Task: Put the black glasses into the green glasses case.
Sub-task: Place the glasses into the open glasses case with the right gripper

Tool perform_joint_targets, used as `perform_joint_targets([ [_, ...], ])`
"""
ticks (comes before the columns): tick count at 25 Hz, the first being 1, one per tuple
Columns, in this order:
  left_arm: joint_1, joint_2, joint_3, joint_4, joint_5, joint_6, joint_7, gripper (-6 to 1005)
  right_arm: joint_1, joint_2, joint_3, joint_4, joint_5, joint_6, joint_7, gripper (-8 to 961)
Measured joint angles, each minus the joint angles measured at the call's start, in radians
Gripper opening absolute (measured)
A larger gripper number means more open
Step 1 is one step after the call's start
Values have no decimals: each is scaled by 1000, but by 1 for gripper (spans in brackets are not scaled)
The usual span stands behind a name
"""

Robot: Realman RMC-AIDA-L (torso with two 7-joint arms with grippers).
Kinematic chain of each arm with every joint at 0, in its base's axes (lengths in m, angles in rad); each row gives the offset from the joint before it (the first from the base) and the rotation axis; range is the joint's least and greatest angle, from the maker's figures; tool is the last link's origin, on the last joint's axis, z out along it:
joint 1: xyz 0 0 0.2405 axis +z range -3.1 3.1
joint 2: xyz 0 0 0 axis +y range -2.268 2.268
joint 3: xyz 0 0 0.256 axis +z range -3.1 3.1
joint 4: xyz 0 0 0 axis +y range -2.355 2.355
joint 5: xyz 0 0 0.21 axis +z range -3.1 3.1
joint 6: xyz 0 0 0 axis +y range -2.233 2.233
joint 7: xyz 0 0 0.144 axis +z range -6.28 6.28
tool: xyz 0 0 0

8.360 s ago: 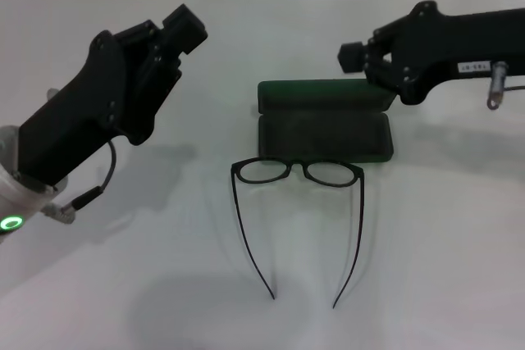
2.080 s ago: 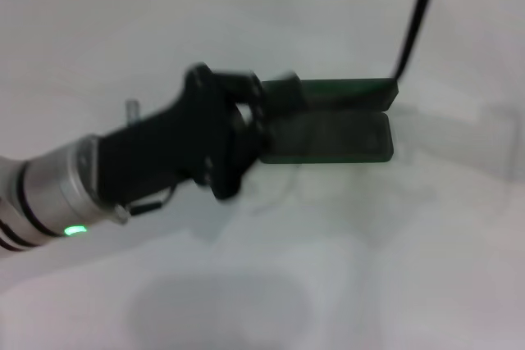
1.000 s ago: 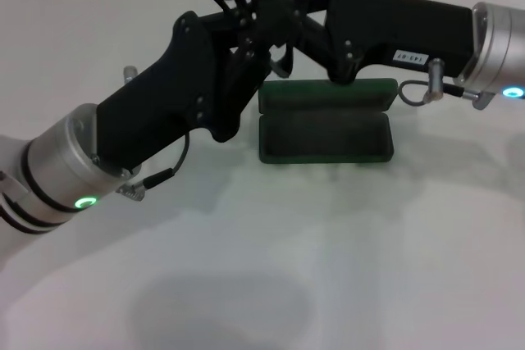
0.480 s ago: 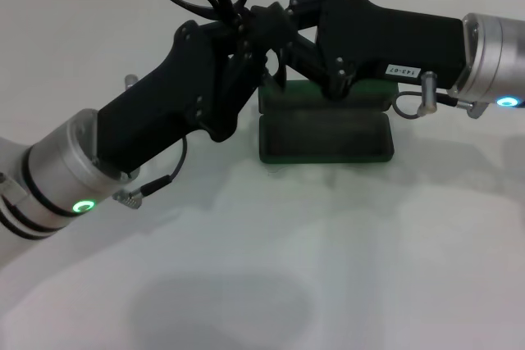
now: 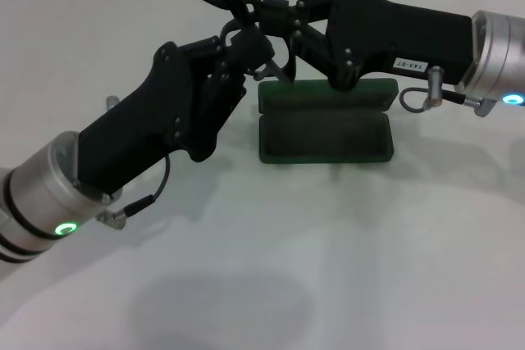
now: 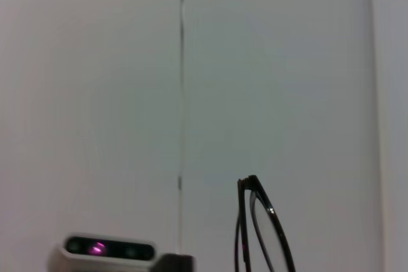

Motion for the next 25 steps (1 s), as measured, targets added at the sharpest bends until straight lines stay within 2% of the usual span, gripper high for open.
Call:
perform_joint_targets([
  [4,19,3,0,-2,5,8,0,32,-1,-3,-3,-5,-48,79,-5,62],
  [7,47,12,1,1,8,26,4,32,4,-4,-6,-50,-182,154,32,63],
  [11,87,51,0,7,23,59,10,32,-46,-2,-46,-298,-515,258,228,65],
  [12,98,63,0,16,36,62,8,32,-46,-2,-46,-298,-515,258,228,65],
  [13,109,73,0,28,50,63,6,32,-85,0,-103,-461,-734,321,375,65],
  [15,128,83,0,49,74,63,3,32,-110,1,-154,-572,-906,361,493,66],
  [19,133,79,-4,47,84,62,3,33,-124,3,-262,-707,-1209,401,684,68],
  [23,127,72,-5,44,85,61,4,33,-123,3,-368,-737,-1455,463,825,69],
  [24,127,72,-5,44,85,61,4,33,-123,3,-368,-737,-1455,463,825,69],
  [25,123,69,-6,43,85,60,-2,33,-126,3,-399,-737,-1525,482,862,70],
])
